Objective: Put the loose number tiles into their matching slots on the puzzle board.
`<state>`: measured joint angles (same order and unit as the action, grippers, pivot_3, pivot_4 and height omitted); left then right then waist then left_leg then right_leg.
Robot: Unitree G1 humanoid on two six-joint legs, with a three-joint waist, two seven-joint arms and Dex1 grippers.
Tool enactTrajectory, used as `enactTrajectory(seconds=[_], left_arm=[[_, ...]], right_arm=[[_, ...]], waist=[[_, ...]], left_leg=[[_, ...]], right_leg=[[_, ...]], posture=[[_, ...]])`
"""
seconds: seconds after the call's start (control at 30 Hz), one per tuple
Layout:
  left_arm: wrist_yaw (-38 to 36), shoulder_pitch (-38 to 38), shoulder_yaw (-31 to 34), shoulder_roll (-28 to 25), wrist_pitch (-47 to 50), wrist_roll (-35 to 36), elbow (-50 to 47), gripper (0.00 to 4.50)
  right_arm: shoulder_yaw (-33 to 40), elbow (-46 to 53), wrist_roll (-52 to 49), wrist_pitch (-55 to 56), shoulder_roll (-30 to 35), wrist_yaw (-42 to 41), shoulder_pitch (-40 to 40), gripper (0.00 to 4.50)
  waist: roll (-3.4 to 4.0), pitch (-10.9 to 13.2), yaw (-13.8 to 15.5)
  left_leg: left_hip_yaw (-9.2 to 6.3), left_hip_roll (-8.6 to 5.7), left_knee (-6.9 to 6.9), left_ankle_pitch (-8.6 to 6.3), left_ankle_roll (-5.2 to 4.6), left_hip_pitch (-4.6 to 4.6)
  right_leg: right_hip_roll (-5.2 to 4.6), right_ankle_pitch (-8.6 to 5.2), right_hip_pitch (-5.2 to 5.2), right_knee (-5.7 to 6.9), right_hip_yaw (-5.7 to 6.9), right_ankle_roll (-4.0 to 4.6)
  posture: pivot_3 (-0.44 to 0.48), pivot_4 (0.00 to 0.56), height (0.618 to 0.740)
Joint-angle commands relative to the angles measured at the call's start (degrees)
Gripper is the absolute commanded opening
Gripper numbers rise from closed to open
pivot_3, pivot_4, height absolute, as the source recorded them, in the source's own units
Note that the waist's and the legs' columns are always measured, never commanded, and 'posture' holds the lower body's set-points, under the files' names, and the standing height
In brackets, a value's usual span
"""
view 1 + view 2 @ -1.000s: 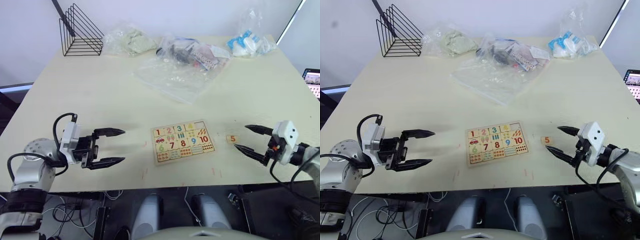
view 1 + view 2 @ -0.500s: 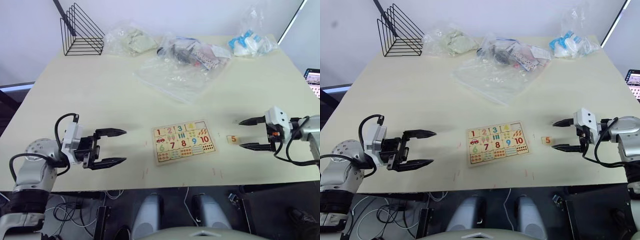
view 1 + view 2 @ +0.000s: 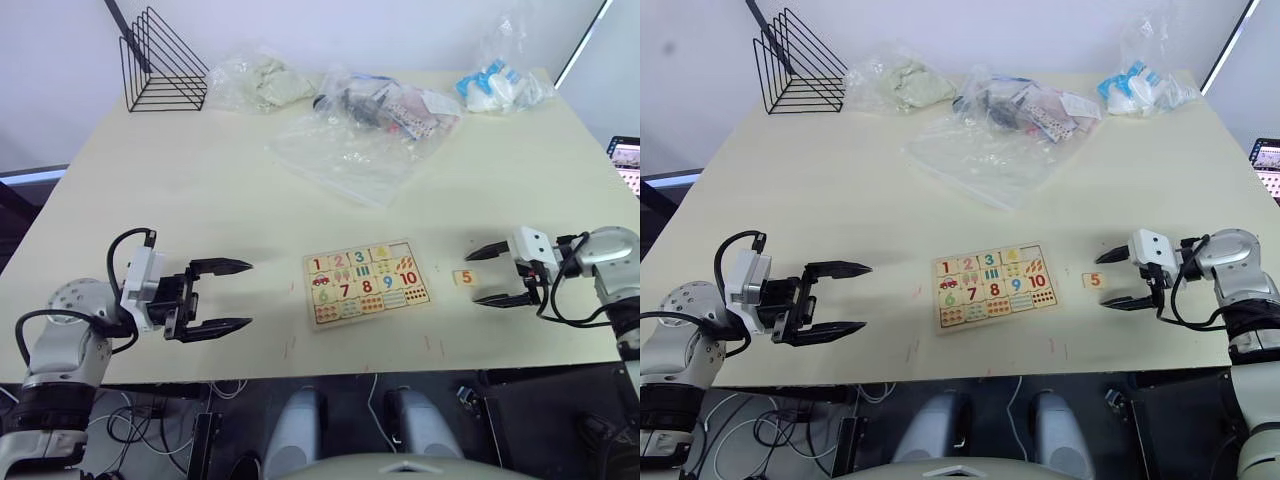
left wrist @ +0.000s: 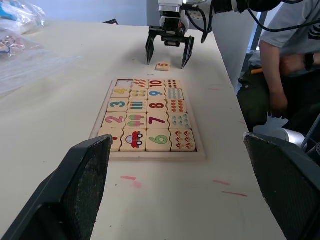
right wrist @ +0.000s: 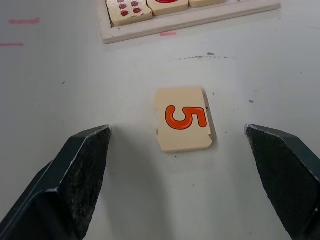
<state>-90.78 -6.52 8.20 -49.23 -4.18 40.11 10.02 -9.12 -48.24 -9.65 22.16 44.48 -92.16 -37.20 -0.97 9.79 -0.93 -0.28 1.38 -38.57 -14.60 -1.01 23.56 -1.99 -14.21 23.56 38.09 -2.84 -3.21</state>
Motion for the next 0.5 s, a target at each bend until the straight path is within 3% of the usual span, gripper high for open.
enactTrajectory(seconds=[0.03, 0.1, 0.27, 0.5], left_arm=[[-1.72, -0.13, 1.09, -0.70, -0.50, 0.12, -0.91, 4.50], [-1.72, -0.10, 1.20, -0.70, -0.48, 0.09, -0.92, 4.50], [-1.72, 0.07, 1.25, -0.77, -0.55, 0.12, -1.01, 4.50], [-1.72, 0.22, 1.43, -0.64, -0.61, 0.13, -1.17, 4.50]], right_arm=[[0.26, -0.13, -0.41, 1.08, -0.42, -0.33, -0.67, 3.93], [-0.05, -0.07, -0.37, 1.10, -0.51, -0.33, -0.54, 3.39], [-0.21, -0.81, -0.04, 1.26, -0.75, -0.33, -1.04, 1.02], [-0.29, 3.02, -1.13, -1.25, 0.19, -0.33, -1.29, 0.98]], waist=[[0.00, 0.00, -0.04], [0.00, 0.00, -0.05], [0.00, 0.00, -0.08], [0.00, 0.00, -0.09]], left_leg=[[0.00, 0.00, 0.00, 0.00, 0.00, 0.00], [-0.01, 0.00, 0.00, 0.00, 0.00, -0.01], [0.01, 0.00, 0.00, 0.00, 0.00, -0.03], [0.01, 0.01, 0.00, 0.00, 0.00, -0.04]], right_leg=[[0.00, 0.00, 0.00, 0.00, 0.00, 0.00], [0.01, 0.00, 0.00, 0.00, 0.00, 0.00], [0.01, 0.00, -0.01, 0.02, -0.01, 0.00], [0.01, 0.00, -0.01, 0.02, -0.02, 0.00]], posture=[[0.000, 0.150, 0.740], [0.000, 0.150, 0.740], [0.000, 0.150, 0.740], [0.000, 0.150, 0.740]])
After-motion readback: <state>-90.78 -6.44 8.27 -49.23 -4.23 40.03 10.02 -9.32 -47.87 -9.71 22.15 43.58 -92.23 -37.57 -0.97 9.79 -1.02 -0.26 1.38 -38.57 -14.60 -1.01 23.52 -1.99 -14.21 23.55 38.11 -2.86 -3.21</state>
